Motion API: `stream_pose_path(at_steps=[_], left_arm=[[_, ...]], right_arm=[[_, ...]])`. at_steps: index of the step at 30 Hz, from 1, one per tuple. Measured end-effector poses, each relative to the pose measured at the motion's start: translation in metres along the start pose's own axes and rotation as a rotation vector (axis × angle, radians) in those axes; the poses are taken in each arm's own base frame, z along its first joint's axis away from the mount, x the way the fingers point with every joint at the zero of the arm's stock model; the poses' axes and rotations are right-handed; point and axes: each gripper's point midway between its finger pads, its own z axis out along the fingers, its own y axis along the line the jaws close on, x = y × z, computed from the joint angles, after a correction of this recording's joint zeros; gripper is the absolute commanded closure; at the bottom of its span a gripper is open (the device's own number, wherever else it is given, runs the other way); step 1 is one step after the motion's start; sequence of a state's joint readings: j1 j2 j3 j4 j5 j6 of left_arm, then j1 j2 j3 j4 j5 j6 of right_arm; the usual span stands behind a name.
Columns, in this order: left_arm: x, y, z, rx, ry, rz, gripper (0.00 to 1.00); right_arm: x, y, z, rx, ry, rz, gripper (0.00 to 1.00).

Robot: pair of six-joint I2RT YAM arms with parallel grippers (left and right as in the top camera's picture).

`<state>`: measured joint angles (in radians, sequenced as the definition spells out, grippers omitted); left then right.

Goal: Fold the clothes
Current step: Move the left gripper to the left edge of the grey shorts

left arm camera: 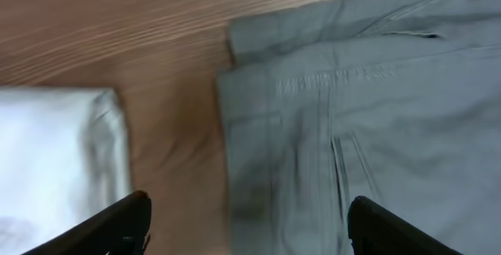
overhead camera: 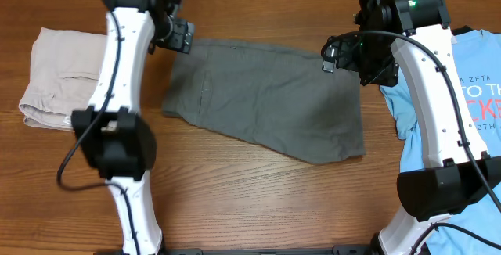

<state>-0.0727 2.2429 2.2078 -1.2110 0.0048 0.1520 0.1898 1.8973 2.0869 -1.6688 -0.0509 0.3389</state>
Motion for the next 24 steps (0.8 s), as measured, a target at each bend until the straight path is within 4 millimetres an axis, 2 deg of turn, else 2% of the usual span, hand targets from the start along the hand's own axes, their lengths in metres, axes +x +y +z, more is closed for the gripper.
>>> stream_pose_path(at_steps=[2,4,8,15,18,24], left_arm=[[0.002,-0.004,0.032,0.03,0.031,0.03,0.17],[0.003,-0.007,0.055,0.047,0.049,0.046,0.17],[-0.003,-0.008,0.082,0.059,0.032,0.064,0.18],[-0.023,-0.006,0.087,0.052,-0.047,0.078,0.16],[-0.023,-0.006,0.09,0.051,-0.049,0.092,0.16],[-0.019,-0.007,0.111,0.055,-0.028,0.113,0.15]], right_arm=[[0.0,0.0,0.0,0.0,0.0,0.0,0.0],[0.0,0.0,0.0,0.0,0.0,0.0,0.0],[0.0,0.0,0.0,0.0,0.0,0.0,0.0],[0.0,0.0,0.0,0.0,-0.002,0.0,0.0],[0.0,0.0,0.0,0.0,-0.002,0.0,0.0],[-0.002,0.0,0.0,0.0,-0.007,0.0,0.0]])
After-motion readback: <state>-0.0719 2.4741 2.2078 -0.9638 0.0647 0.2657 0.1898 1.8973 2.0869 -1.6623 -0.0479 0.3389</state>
